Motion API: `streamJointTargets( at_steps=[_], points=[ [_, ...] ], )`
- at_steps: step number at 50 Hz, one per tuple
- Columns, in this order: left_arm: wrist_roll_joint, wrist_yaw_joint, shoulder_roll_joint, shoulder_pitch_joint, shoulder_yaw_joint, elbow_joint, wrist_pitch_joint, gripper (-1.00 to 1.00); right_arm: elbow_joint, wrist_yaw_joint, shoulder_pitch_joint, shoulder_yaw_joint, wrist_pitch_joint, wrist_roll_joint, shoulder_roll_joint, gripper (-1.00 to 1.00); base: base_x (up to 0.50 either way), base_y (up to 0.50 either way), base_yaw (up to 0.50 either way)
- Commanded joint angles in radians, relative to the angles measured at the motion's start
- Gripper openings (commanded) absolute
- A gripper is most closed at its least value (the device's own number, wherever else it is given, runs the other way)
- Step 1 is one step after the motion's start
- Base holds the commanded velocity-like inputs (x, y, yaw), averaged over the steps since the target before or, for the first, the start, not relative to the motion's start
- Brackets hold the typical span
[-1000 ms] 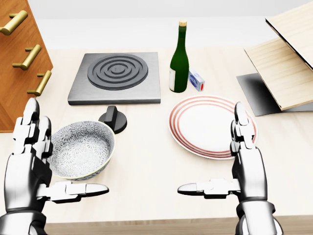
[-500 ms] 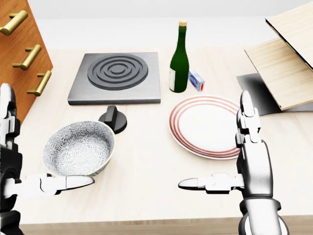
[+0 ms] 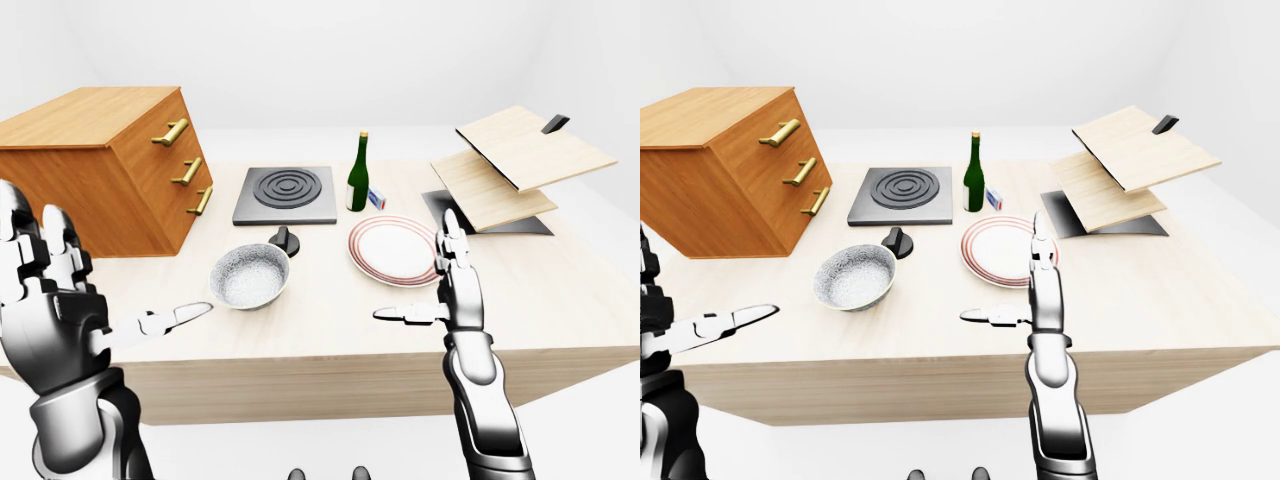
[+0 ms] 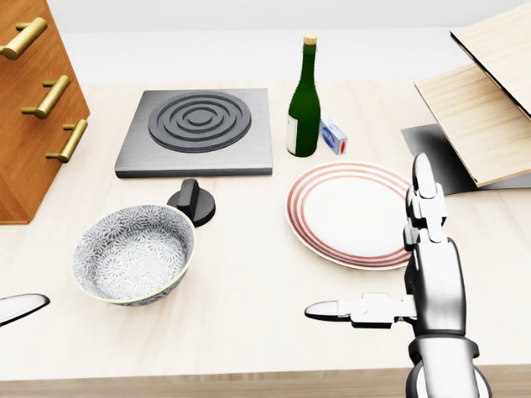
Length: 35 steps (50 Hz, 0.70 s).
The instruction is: Pick up the akita bowl and put it on the plate.
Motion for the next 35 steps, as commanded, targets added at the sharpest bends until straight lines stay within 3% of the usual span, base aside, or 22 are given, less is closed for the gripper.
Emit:
streamJointTargets(
  at_steps=[1, 17, 35],
  points=[
    [-0.037, 0.003, 0.000, 0.026, 0.124, -0.007, 0.000, 1.00, 0.001, -0.007, 0.000, -0.001, 0.000, -0.005, -0.001, 1.00, 0.00, 0.00, 0.00],
    [-0.026, 0.054, -0.012, 0.044, 0.166, 0.049, 0.000, 1.00, 0.007, -0.012, 0.006, 0.002, 0.000, -0.023, -0.001, 1.00, 0.00, 0.00, 0.00],
    [-0.148, 0.075, -0.020, 0.081, 0.241, 0.185, 0.000, 1.00, 0.015, -0.012, 0.003, -0.001, 0.000, -0.028, -0.002, 1.00, 0.00, 0.00, 0.00]
  ],
)
